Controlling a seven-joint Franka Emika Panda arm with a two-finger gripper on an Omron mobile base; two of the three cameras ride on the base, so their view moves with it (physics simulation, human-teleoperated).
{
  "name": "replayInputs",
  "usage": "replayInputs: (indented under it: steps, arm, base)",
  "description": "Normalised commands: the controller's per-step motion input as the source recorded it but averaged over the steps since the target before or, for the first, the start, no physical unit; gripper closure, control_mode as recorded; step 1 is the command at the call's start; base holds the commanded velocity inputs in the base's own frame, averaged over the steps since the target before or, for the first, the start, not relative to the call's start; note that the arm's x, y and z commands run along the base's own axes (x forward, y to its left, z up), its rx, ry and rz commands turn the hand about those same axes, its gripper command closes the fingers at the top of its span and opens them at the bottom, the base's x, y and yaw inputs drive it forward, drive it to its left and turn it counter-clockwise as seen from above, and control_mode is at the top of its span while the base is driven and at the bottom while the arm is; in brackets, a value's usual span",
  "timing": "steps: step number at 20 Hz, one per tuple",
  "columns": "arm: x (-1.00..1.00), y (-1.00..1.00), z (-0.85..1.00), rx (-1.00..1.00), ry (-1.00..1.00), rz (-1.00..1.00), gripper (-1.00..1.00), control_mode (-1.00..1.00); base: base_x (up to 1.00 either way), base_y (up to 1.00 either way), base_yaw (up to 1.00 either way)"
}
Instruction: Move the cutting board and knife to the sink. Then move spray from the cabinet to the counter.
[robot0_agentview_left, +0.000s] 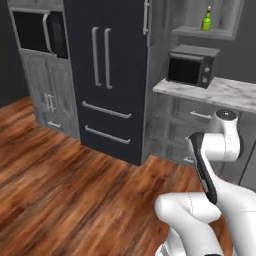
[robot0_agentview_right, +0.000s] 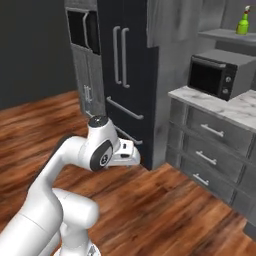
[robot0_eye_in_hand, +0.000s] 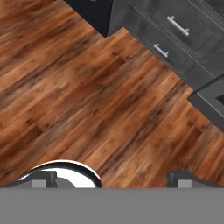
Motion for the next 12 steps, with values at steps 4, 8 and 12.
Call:
replayInputs:
  steps: [4,8,12]
  arm:
    - [0.00,0.00,0.00,0.00,0.00,0.00,-1.00,1.00]
    - [0.00,0.00,0.00,0.00,0.00,0.00,-1.00,1.00]
    - [0.00,0.00,0.00,0.00,0.00,0.00,-1.00,1.00]
  base:
    - [0.54,0.37,-0.53]
    - [0.56,0.37,-0.50]
    - [0.65,0.39,-0.37]
